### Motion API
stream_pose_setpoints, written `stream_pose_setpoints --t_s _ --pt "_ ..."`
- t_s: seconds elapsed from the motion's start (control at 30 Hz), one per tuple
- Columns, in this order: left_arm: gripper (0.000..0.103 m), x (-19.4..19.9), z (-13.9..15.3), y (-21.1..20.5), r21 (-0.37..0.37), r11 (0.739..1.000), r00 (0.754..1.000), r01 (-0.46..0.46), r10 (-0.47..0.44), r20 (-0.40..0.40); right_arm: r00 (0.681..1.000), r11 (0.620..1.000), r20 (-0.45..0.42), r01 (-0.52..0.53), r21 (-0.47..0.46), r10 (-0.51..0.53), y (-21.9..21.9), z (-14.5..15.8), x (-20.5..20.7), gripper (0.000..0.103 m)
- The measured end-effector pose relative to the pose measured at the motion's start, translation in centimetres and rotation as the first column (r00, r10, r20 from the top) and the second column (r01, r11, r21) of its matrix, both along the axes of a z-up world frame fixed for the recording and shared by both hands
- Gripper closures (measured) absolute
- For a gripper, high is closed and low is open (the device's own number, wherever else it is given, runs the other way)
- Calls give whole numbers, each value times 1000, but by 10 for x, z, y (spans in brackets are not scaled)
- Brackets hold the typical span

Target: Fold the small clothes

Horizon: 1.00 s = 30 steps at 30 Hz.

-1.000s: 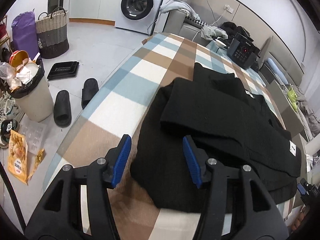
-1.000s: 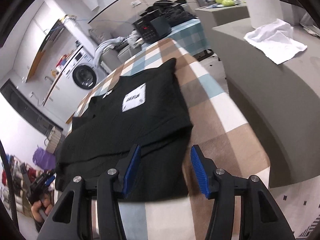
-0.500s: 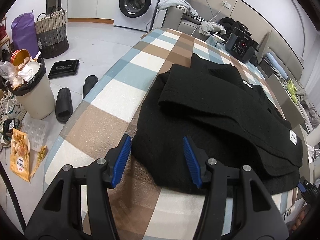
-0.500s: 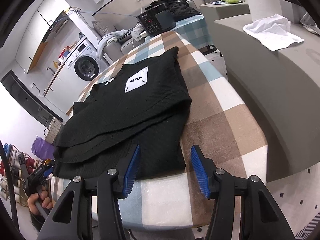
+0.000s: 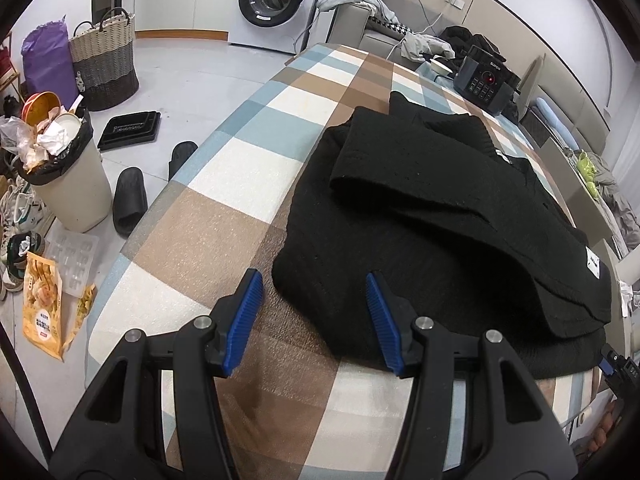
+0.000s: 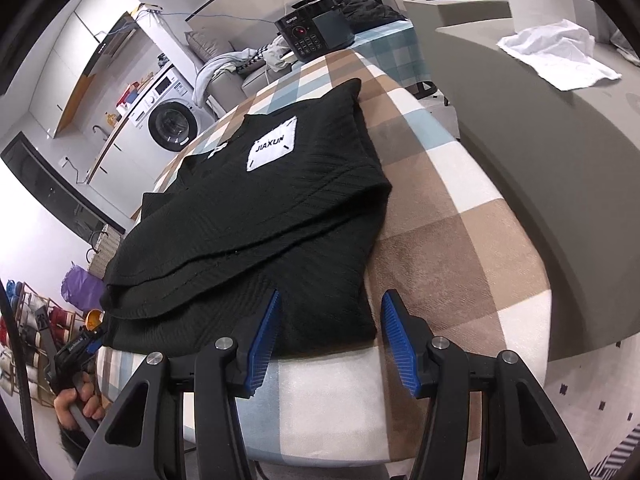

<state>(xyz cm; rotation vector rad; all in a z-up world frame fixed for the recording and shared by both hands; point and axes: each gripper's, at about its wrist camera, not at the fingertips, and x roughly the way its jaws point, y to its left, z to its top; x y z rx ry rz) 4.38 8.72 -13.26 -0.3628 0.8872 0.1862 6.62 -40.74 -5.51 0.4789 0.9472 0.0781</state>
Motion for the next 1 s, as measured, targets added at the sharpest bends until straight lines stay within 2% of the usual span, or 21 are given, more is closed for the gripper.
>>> stream_pose_setpoints --t_s 0.23,0.3,0.37,0.4,0.47,0.57,0.7,0.93,1.0 --pt "53 14 -3 -4 -6 1000 999 18 -18 32 1000 998 7 -26 -57 26 12 0 12 50" --pt "63 18 -4 -7 0 1000 998 26 -26 50 999 993 26 -32 -112 35 18 1 15 50" --pt "84 21 -6 -9 -11 999 998 30 -29 61 999 987 20 -45 -156 49 25 -2 20 61" --pt "87 22 -6 -8 -28 999 997 32 -30 69 998 984 22 -46 -173 51 27 -2 22 63" --pt "92 23 -6 -9 -36 999 997 31 -28 72 998 972 22 -57 -227 63 32 -3 25 77" --pt "94 22 -5 -13 -16 999 997 44 -43 71 996 958 29 -68 -278 79 38 -3 26 83" --pt "95 11 -3 -18 3 998 996 58 -58 64 997 961 30 -59 -270 70 34 -5 22 85" --pt "95 -20 0 -26 10 997 996 75 -75 50 998 964 7 -57 -260 61 22 -2 12 86" --pt "92 -23 1 -24 8 999 998 48 -48 49 999 963 -1 -43 -267 45 23 1 16 80"
